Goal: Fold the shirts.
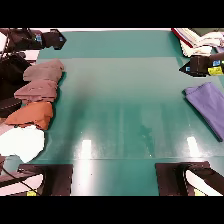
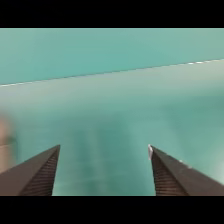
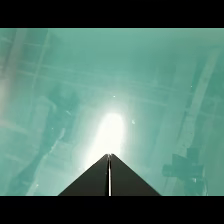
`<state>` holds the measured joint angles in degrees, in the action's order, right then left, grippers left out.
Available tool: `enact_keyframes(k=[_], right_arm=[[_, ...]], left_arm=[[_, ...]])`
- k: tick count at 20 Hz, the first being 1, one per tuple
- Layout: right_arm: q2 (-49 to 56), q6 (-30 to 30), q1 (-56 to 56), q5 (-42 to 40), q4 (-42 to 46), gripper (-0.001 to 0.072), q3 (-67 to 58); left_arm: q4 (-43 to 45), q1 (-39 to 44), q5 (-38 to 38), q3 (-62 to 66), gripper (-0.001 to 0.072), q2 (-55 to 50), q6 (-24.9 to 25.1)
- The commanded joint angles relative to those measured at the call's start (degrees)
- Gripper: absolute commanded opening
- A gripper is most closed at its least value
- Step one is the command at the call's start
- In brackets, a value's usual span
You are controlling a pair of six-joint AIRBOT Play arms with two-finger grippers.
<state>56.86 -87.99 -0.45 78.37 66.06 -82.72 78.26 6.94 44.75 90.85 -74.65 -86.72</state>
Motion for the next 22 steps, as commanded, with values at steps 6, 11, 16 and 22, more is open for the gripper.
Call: enact_keyframes(k=[6, 11, 16, 22], right_arm=[[-0.02, -0.02, 0.02, -0.24, -0.02, 0.0017, -0.02], [0.00, -0.02, 0.02, -0.39, -0.02, 0.0016, -0.02], [-0.02, -0.02, 0.02, -0.44, -0.07, 0.0017, -0.04], [-2.25, -0.02, 0.02, -6.01, -0.61, 0.0016, -3.23]], left_arm=[[13.73, -12.50, 1.11, -0.02, 0.0652, -20.06, -8.48], [13.68, -14.19, -4.83, 0.00, 0.0651, -28.02, -8.92], [13.00, -14.19, -1.70, 4.17, 0.0066, -28.37, -8.85], [12.11, -11.45, 9.31, 22.97, 0.0026, -18.60, -2.01]])
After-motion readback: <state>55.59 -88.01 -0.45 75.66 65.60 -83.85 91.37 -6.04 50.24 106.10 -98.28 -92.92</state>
